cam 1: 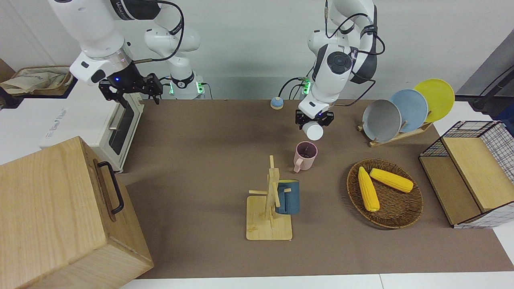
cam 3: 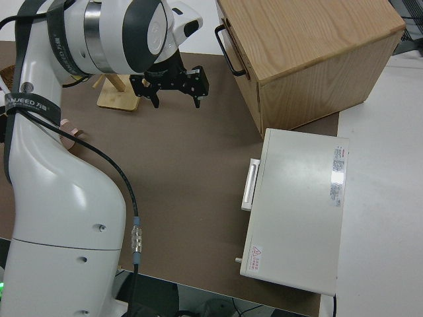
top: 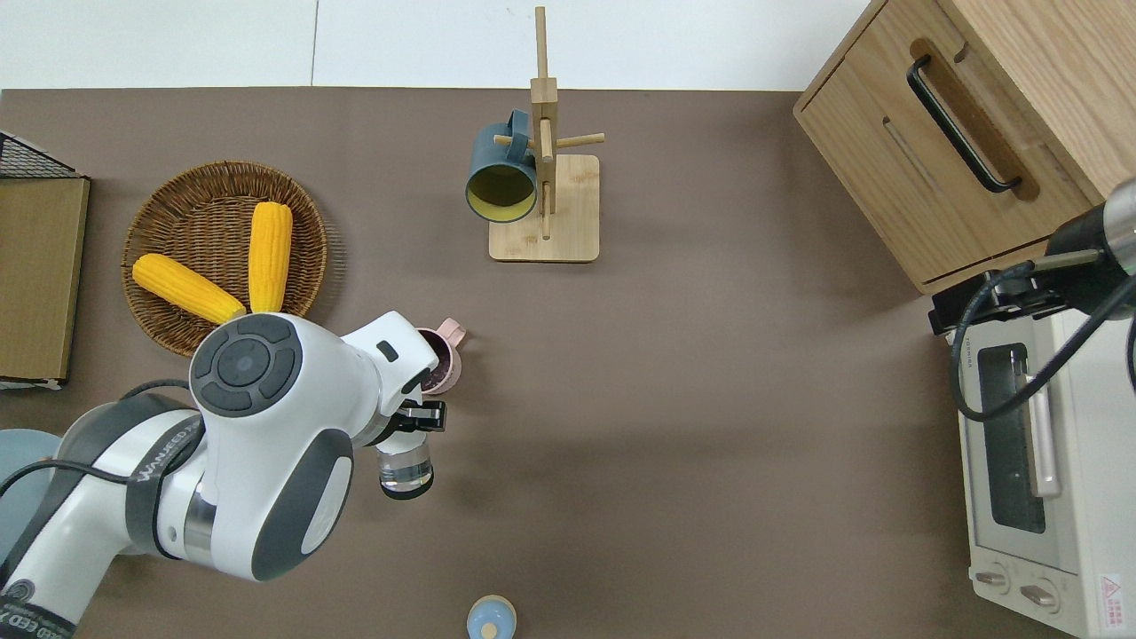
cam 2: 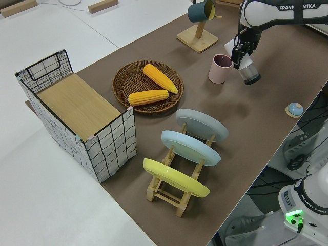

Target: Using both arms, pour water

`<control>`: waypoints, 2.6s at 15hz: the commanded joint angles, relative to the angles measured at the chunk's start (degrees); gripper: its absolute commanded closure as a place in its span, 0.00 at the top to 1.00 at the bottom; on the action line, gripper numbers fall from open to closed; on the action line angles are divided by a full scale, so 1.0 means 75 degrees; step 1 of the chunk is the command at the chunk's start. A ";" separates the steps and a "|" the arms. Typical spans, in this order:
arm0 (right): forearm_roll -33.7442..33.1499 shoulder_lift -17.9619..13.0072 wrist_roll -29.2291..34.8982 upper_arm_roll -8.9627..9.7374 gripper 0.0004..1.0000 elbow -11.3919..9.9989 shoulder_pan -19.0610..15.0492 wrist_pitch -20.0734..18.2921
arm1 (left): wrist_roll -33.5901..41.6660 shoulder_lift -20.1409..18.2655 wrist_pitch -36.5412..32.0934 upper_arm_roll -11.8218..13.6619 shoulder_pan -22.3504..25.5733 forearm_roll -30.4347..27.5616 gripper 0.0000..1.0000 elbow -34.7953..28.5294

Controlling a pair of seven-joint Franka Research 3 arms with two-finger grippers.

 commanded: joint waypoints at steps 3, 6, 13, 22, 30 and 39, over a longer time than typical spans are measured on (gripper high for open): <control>0.0141 -0.0156 -0.0112 0.0024 0.99 -0.0193 -0.0057 0.0028 | -0.0064 -0.1329 0.1909 0.0004 -0.0056 0.0032 0.00 -0.1721; 0.0141 -0.0168 -0.0112 0.0024 0.99 -0.0193 -0.0057 0.0028 | -0.0087 -0.1646 0.2718 -0.0055 -0.0056 0.0044 0.00 -0.2377; 0.0141 -0.0156 -0.0112 0.0024 0.99 -0.0193 -0.0057 0.0028 | -0.0135 -0.1870 0.3657 0.0004 0.0411 0.0126 0.00 -0.2919; 0.0141 -0.0156 -0.0112 0.0024 0.99 -0.0193 -0.0057 0.0028 | -0.0017 -0.1530 0.3775 0.0016 0.2052 0.0688 0.00 -0.1058; 0.0141 -0.0168 -0.0112 0.0024 0.99 -0.0193 -0.0057 0.0028 | 0.0439 -0.0359 0.3740 0.0051 0.3481 0.1310 0.00 0.1579; 0.0141 -0.0156 -0.0112 0.0024 0.99 -0.0193 -0.0057 0.0028 | 0.2487 0.0848 0.3752 0.0203 0.4888 0.0678 0.00 0.3232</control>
